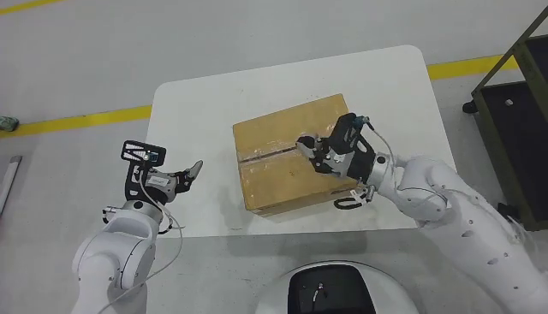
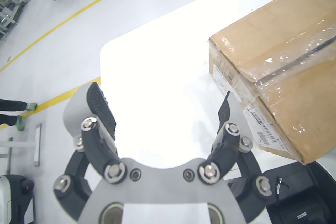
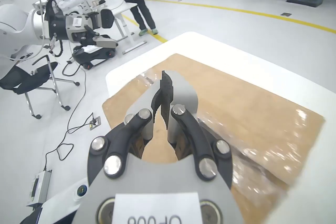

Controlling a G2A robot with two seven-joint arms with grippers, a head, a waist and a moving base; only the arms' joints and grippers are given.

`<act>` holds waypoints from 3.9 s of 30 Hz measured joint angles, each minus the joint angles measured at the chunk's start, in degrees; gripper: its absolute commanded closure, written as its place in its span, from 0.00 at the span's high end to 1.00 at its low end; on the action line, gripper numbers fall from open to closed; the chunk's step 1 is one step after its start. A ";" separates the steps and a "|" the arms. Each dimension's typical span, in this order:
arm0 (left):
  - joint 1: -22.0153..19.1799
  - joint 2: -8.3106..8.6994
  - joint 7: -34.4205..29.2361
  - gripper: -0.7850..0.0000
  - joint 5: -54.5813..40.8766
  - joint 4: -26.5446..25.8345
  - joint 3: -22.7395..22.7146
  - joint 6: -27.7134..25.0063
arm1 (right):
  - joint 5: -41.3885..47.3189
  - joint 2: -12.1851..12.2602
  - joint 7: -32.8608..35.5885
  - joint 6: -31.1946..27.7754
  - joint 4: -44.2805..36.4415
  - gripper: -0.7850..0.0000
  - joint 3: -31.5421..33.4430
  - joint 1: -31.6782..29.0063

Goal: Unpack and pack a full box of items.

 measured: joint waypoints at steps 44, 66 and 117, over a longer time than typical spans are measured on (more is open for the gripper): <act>1.19 0.08 -0.23 1.00 0.60 -0.53 -1.67 0.71 | -2.06 -2.32 3.42 3.46 9.21 0.00 4.89 1.07; 1.19 0.08 -0.23 1.00 0.60 -0.53 -1.67 0.71 | -1.46 0.56 9.34 2.15 3.89 0.00 17.83 -5.90; 1.19 0.08 -0.23 1.00 0.60 -0.53 -1.67 0.71 | -3.93 -0.23 2.59 -0.43 -1.40 0.00 10.52 -4.08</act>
